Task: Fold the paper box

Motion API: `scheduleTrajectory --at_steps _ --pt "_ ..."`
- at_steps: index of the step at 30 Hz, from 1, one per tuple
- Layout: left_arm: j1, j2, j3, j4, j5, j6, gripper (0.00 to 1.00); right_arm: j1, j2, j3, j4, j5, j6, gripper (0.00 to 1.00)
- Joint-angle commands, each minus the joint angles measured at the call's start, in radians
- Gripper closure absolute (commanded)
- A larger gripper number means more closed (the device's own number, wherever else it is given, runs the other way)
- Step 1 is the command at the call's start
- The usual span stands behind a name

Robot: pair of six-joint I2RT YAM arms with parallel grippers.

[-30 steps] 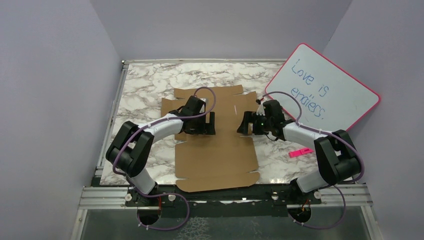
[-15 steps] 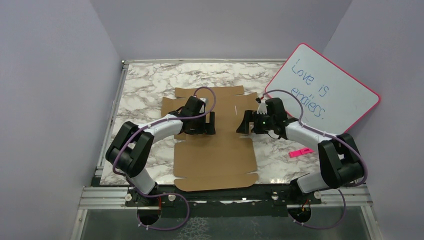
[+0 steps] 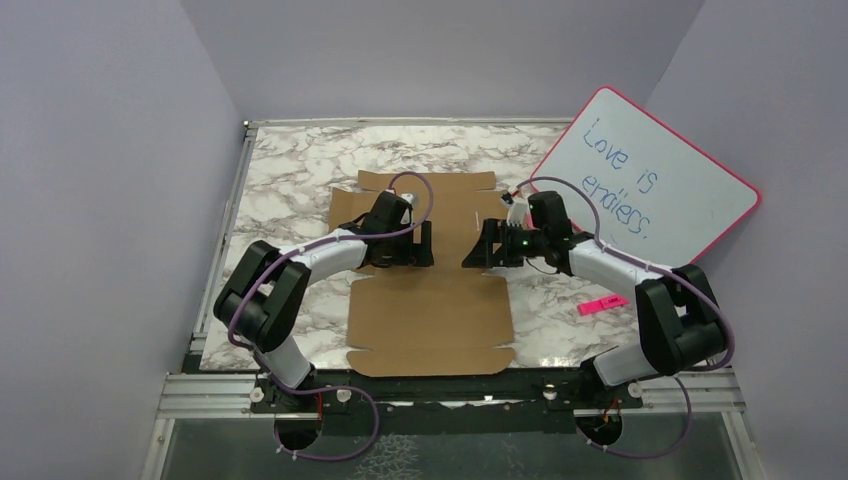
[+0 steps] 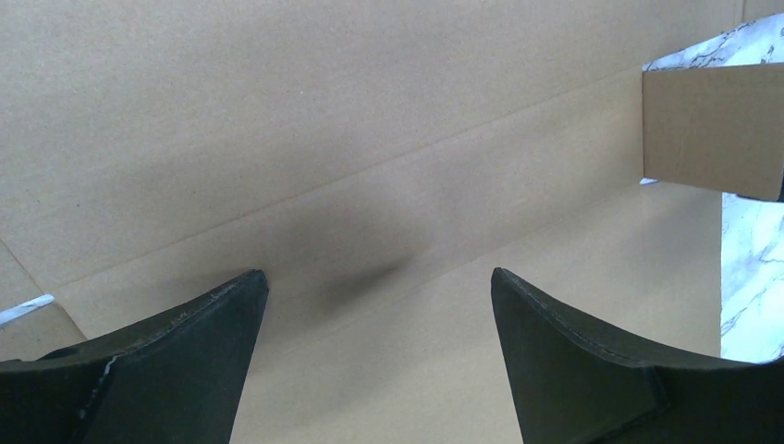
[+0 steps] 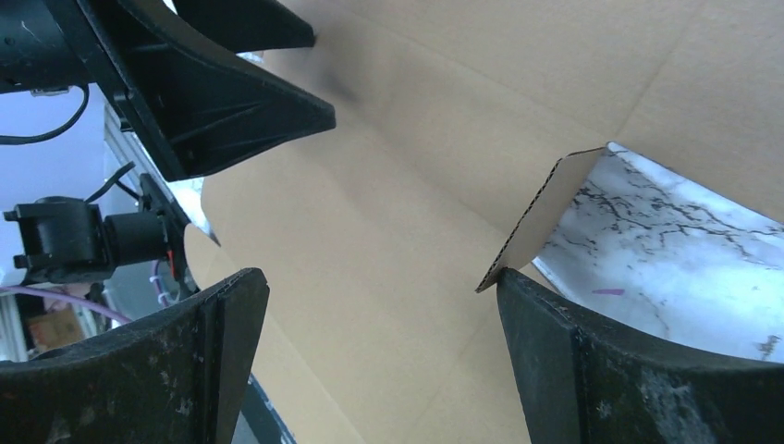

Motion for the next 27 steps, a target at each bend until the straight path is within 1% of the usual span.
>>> scheduleTrajectory --at_steps 1,7,10,13,18,23,27 --pt "-0.009 0.050 -0.042 0.004 0.014 -0.012 0.07 0.016 0.036 0.019 0.066 -0.094 0.048 0.01" --pt "-0.010 0.044 -0.054 0.022 0.030 -0.020 0.08 0.042 0.079 0.024 0.123 -0.055 0.086 0.01" --pt "-0.010 0.031 -0.053 0.012 0.031 -0.006 0.08 0.046 0.098 0.033 0.121 -0.042 0.085 0.02" --pt "-0.008 -0.002 -0.037 -0.033 0.004 0.018 0.07 0.047 0.087 0.064 0.068 -0.011 0.040 0.01" --pt "0.024 -0.090 0.027 -0.123 -0.041 0.058 0.05 0.045 0.046 0.141 -0.054 0.090 -0.038 0.00" --pt "0.122 -0.168 0.121 -0.240 -0.061 0.134 0.03 0.046 0.010 0.181 -0.097 0.144 -0.095 0.00" --pt "0.272 -0.206 0.175 -0.293 -0.061 0.197 0.02 0.046 -0.002 0.213 -0.106 0.187 -0.125 0.00"
